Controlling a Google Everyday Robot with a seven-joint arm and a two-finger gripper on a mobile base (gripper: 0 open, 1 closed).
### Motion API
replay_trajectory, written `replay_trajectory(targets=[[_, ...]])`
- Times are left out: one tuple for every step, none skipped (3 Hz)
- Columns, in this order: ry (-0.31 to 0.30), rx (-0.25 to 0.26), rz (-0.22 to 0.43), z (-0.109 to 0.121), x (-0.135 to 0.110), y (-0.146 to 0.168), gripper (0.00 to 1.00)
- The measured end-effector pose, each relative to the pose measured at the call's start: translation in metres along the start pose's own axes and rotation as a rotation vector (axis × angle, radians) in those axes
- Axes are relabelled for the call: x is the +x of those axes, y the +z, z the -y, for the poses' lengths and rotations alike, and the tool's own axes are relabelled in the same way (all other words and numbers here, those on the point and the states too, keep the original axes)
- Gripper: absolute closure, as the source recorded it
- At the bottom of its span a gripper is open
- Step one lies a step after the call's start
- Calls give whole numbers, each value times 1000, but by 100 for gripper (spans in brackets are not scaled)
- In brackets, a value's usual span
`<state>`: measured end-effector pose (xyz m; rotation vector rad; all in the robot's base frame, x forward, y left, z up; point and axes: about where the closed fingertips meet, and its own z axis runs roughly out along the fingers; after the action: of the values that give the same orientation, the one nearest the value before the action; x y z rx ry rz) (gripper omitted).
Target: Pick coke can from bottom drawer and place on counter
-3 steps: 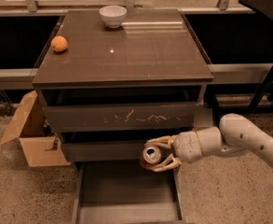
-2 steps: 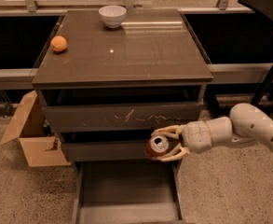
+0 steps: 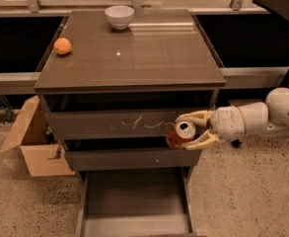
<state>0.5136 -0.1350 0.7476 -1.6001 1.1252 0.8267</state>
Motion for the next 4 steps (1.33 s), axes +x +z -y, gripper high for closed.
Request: replay_trajectory(targets=[[-41,-4,-92,19,-8,-18,100],[-46,-2,-94,22,-11,-20,100],[-83,14,-110,47,-33,-41,100],[-140,27,-112,79,-61,-63,100]])
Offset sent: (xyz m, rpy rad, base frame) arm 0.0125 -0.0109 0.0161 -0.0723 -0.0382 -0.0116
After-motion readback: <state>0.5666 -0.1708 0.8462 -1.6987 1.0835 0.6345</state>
